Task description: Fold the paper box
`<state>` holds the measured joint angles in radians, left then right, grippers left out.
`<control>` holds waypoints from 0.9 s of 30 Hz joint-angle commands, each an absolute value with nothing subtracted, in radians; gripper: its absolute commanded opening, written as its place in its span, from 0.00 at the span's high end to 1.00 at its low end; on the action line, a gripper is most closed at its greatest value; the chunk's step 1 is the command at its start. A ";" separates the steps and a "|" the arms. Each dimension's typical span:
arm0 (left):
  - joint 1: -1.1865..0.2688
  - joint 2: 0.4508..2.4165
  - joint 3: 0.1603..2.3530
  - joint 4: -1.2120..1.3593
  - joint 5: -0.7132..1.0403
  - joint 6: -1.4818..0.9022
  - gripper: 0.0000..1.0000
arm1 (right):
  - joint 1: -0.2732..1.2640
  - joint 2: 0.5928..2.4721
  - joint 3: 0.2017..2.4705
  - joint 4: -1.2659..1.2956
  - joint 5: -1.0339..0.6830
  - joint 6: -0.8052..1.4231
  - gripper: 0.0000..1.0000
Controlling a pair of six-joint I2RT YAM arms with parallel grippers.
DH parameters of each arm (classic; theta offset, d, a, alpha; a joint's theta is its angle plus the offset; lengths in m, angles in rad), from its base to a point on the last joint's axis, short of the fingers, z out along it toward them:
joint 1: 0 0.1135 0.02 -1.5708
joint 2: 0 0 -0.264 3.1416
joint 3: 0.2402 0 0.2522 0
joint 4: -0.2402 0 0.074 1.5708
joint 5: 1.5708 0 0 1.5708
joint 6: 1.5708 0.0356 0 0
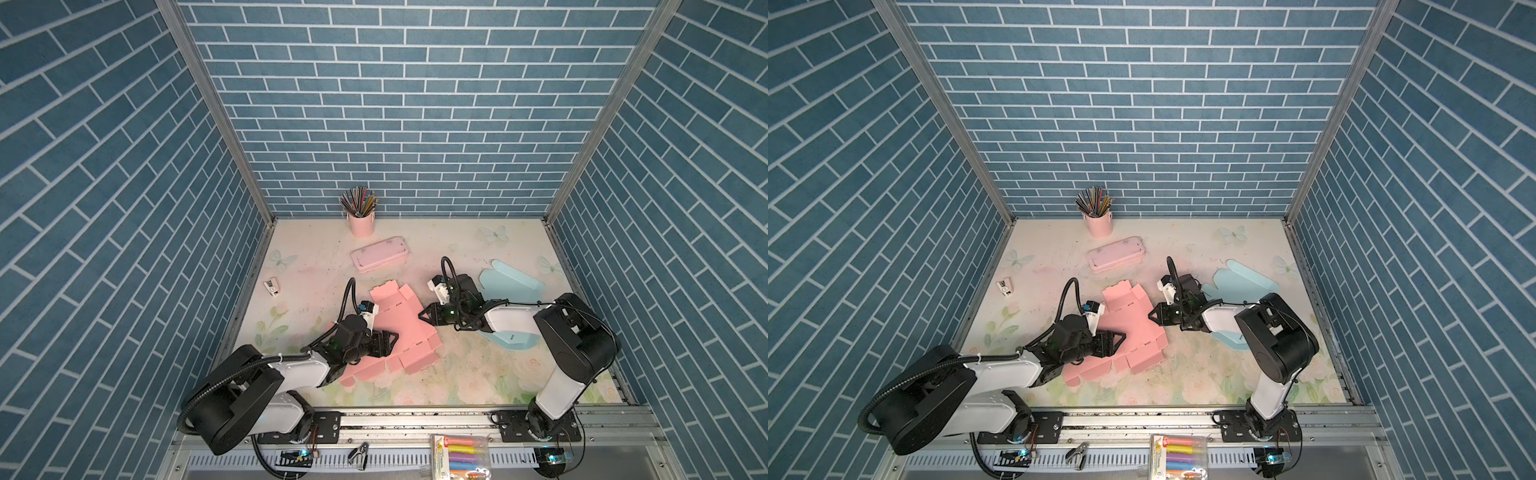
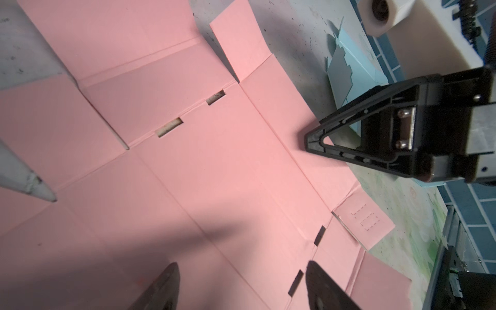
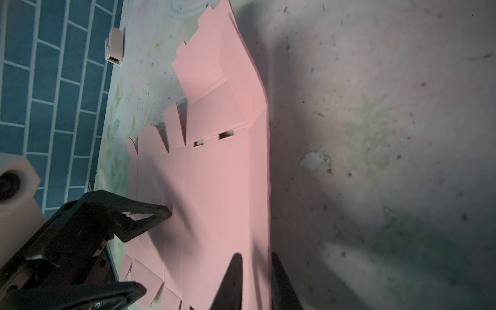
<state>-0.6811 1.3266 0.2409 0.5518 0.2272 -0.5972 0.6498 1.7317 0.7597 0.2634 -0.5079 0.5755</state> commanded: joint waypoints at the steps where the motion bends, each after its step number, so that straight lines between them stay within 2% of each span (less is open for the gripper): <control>1: -0.688 1.339 0.230 0.583 0.233 -0.609 0.25 | 0.655 1.746 0.753 0.289 -0.528 0.600 0.82; 11: -0.687 1.283 0.237 0.541 0.228 -0.588 0.26 | 0.655 1.700 0.782 0.198 -0.482 0.544 0.95; 15: -0.684 1.221 0.268 0.466 0.214 -0.558 0.33 | 0.656 1.645 0.828 0.060 -0.417 0.464 0.97; 18: -0.675 1.200 0.299 0.435 0.219 -0.545 0.46 | 0.669 1.605 0.876 -0.062 -0.351 0.391 0.99; 22: -0.650 1.216 0.356 0.410 0.249 -0.526 0.75 | 0.695 1.555 0.928 -0.195 -0.272 0.309 1.00; 27: -0.606 1.252 0.446 0.399 0.284 -0.501 0.94 | 0.728 1.509 0.966 -0.301 -0.175 0.275 1.00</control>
<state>-0.6308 1.2350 0.3962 0.4145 0.2569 -0.5247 0.7147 1.5394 0.9482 -0.1738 -0.2634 0.3504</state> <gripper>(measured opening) 0.073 0.052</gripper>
